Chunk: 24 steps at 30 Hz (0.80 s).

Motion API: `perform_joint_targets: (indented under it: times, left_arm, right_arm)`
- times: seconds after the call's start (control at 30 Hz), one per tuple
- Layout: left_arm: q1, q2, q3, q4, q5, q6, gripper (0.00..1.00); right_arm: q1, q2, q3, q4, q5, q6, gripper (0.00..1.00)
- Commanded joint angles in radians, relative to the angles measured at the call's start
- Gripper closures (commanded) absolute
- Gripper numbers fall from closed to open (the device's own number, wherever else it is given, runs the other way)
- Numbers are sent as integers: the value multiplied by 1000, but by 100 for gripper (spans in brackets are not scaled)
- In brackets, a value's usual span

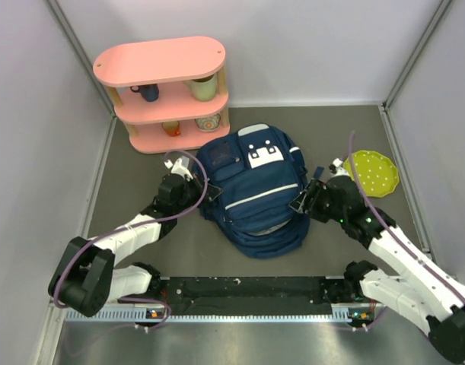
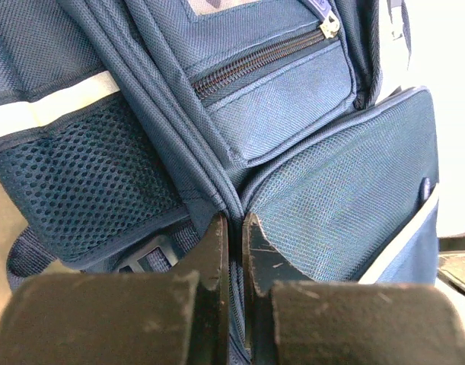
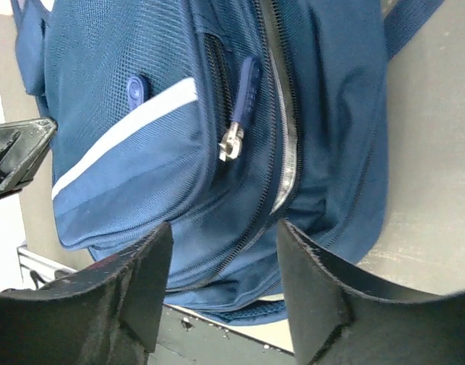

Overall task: Pack the student bag
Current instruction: Zip the student bag at the center of the board.

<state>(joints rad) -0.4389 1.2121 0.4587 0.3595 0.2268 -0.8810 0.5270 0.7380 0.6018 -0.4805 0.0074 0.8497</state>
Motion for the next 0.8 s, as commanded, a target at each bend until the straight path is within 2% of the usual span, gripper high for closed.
perform_joint_targets:
  times: [0.0,0.03,0.07,0.27,0.33,0.5,0.6,0.73,0.77]
  left_arm:
    - [-8,-63,5,-11,56,-2,100]
    - [-9,-95,-3,-23,52,-10,100]
    - [-11,-112,-21,-24,52,-27,100]
    - [-53,-252,-72,-88,-4,-75,100]
    - [-79,-285,-75,-111,-35,-87,100]
    - [-136,-293,-66,-171,-101,-137,100]
    - [-210,-287,-66,-180,-164,-188,89]
    - [-284,-270,-55,-177,-218,-219,59]
    - [-290,-266,-54,-179,-218,-220,48]
  right_arm:
    - [-5,158,121,66,-53,-46,49]
    - [-7,199,128,75,-60,-55,52]
    - [-7,213,142,88,-64,-61,61]
    - [-15,302,231,161,-61,-113,89]
    - [-24,340,272,158,-58,-150,93]
    - [-64,458,388,164,-66,-202,94]
    - [-84,498,424,171,-81,-236,94]
    - [-91,523,449,175,-113,-271,92]
    - [-91,526,451,175,-116,-279,92]
